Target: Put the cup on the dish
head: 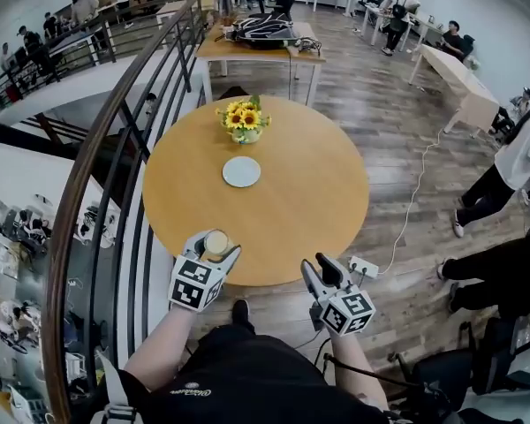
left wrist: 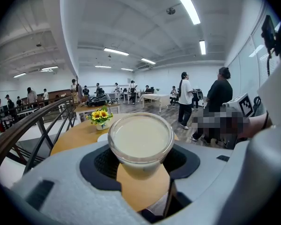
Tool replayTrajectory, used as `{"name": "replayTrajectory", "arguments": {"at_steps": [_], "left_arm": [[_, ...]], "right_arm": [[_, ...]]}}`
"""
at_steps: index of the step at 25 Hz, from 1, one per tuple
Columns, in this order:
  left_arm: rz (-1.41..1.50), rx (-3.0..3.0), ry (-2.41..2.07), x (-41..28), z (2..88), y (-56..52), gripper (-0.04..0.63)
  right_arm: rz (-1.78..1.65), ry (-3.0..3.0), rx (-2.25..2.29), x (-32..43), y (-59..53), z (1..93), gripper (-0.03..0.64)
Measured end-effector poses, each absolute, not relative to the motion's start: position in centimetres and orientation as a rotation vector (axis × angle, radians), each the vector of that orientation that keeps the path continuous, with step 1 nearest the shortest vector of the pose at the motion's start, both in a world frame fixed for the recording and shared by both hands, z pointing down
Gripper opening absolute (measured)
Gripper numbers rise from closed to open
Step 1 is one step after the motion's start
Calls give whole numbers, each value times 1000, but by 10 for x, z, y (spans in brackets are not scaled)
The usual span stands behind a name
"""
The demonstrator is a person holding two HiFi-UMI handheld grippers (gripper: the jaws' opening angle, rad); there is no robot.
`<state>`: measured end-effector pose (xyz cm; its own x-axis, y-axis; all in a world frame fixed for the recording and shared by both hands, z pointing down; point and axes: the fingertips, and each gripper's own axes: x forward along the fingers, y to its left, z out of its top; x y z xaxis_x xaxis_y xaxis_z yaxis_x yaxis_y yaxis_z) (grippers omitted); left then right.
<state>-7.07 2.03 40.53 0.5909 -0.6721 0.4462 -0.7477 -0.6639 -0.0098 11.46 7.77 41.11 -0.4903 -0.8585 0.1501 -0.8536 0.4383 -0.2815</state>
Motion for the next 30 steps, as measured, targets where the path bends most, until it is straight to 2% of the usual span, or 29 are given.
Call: {"name": "replayTrajectory", "arguments": {"at_steps": [9,19,30], "left_arm": [[634,2672,-1066,-87,407,-87,253],[627,2675,-990,-92,417,-132,253],[670,2634,-1077,-68,423,-142,253]], "right_arm": [[-504,2659,-1658,78,-33,402,153],[-414,2722,-1790,70,-83,400,153],[-303,2788,-1718,94,-117,402,153]]}}
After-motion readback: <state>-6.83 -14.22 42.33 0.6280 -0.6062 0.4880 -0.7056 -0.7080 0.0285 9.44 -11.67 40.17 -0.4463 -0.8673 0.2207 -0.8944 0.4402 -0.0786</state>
